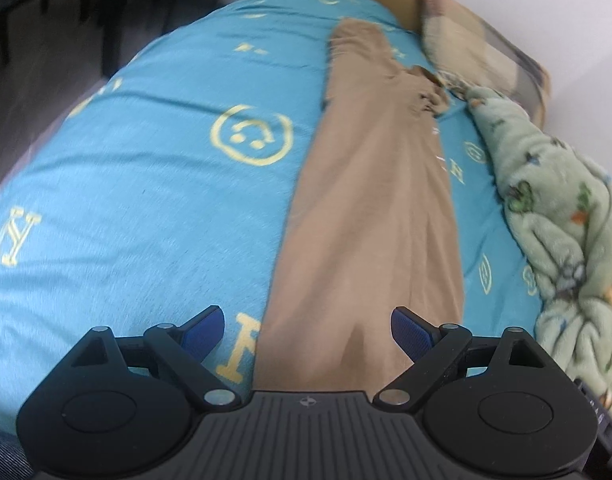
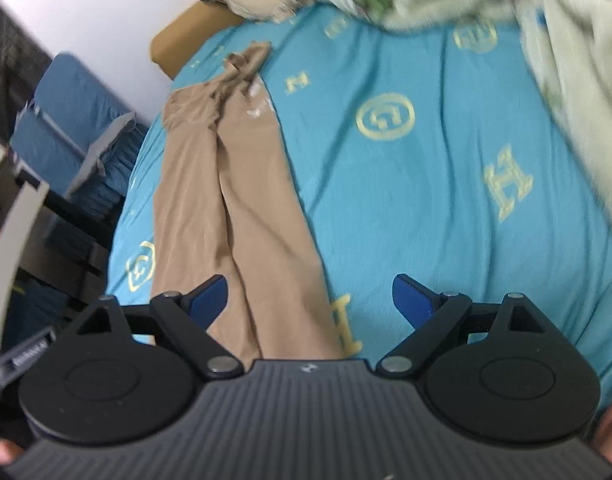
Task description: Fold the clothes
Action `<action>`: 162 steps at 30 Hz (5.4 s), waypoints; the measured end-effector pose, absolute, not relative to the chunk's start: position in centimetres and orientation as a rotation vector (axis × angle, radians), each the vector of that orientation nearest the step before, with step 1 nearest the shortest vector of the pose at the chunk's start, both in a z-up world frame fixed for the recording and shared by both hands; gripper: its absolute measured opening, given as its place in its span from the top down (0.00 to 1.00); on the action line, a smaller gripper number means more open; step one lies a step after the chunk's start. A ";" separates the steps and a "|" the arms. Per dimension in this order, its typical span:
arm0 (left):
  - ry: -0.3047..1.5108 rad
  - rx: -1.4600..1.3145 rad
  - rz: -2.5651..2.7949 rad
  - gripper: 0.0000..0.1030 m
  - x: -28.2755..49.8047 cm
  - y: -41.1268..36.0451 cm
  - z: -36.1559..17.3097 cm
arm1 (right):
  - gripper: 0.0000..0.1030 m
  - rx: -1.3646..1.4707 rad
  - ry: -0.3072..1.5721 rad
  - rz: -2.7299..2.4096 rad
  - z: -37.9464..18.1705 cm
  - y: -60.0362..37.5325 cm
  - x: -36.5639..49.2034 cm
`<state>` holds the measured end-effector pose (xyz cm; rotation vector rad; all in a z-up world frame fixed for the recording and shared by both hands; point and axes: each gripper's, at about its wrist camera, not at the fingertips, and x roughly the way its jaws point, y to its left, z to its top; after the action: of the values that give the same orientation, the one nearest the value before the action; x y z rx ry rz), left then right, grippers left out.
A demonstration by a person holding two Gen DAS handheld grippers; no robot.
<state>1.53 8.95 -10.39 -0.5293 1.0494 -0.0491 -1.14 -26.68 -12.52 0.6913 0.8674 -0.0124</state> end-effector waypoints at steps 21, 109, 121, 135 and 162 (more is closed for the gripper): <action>1.203 -0.522 -0.110 0.53 1.3 7.5 -13.2 | 0.31 0.741 1.002 0.067 -14.9 -25.0 -1.4; 0.722 -0.723 -0.328 0.95 15.1 11.1 -3.3 | 0.91 0.761 0.519 0.182 -5.5 -26.9 9.8; 0.769 -0.500 -0.292 0.95 21.4 9.1 -11.1 | 0.89 0.560 0.627 0.112 -13.8 -25.1 17.8; 0.678 -0.231 -0.282 0.09 16.5 6.9 -6.7 | 0.15 0.364 0.500 0.099 -8.6 -22.9 13.1; 0.821 -0.494 -0.306 0.04 6.3 7.1 -6.3 | 0.11 0.219 0.494 0.070 -5.0 -20.8 3.9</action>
<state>6.33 7.09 -6.30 -0.4944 0.8205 -0.3057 3.91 -20.79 -5.00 0.2188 0.4939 0.0704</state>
